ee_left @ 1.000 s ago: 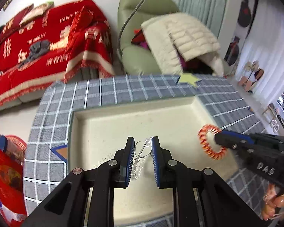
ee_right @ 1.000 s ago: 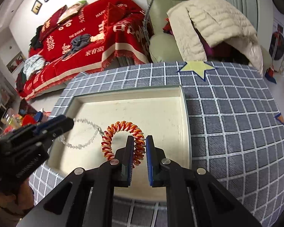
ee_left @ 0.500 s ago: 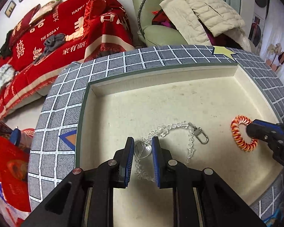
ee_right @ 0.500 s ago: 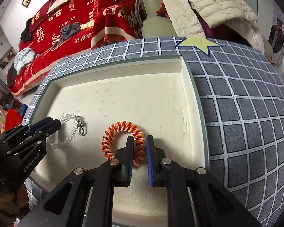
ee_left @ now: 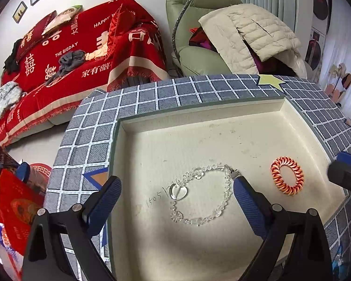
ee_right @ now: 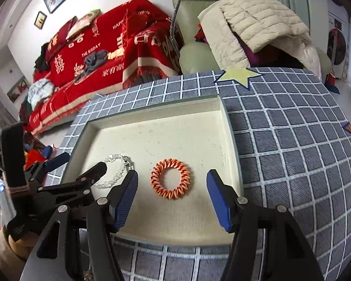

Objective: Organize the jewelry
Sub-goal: 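Withdraw both tools from the tray back toward the remaining jewelry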

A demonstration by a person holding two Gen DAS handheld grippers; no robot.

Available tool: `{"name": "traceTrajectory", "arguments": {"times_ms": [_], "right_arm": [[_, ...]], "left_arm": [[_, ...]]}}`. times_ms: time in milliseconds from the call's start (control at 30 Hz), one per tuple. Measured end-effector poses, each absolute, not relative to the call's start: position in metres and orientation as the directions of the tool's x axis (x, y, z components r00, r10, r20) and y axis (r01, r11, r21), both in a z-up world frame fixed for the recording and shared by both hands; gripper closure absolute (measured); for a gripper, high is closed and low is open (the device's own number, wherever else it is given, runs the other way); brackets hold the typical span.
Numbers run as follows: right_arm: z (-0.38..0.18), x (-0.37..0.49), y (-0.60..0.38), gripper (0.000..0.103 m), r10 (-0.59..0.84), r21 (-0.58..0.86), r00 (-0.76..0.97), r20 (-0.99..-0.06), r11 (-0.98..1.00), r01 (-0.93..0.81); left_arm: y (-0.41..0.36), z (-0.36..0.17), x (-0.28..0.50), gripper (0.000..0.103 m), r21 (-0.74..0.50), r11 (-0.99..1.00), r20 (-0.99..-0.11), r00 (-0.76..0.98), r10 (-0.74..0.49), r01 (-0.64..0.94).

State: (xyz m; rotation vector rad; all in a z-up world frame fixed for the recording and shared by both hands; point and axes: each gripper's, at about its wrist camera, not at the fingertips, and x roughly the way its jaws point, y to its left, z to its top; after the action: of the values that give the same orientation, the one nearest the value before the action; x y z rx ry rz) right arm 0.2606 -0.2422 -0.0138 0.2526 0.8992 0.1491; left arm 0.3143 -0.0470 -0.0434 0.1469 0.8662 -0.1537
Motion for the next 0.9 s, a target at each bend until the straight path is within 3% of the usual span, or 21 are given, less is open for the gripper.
{"name": "traceTrajectory", "arguments": {"times_ms": [100,167,267,367,600,900], "right_arm": [[-0.007,0.247,-0.247,0.033,0.243,0.302,0.625,-0.742,0.953,-0.011],[-0.002,0.234,-0.251,0.024,0.245,0.317,0.64,-0.728,0.948,-0.003],[0.005,0.213,-0.259,0.022,0.274,0.362,0.665,-0.694,0.932,-0.006],[0.01,0.191,-0.262,0.0,0.29,0.386,0.689,-0.664,0.922,-0.015],[0.015,0.135,-0.27,0.0,0.294,0.428,0.734,-0.612,0.904,-0.005],[-0.003,0.086,-0.269,0.0,0.302,0.423,0.659,-0.689,0.906,0.026]], "left_arm": [[-0.04,-0.031,0.302,0.0,0.045,0.983,-0.742,0.664,-0.088,0.18],[-0.035,-0.025,0.292,0.0,0.024,0.985,-0.73,0.676,-0.1,0.171],[-0.026,-0.016,0.27,0.0,-0.009,0.984,-0.723,0.679,-0.13,0.179],[-0.019,-0.014,0.243,0.0,-0.046,0.979,-0.727,0.665,-0.171,0.201],[-0.006,-0.021,0.175,0.0,0.0,0.986,-0.727,0.677,-0.112,0.164],[0.013,-0.039,0.122,0.0,-0.044,0.994,-0.764,0.637,-0.099,0.101]]}}
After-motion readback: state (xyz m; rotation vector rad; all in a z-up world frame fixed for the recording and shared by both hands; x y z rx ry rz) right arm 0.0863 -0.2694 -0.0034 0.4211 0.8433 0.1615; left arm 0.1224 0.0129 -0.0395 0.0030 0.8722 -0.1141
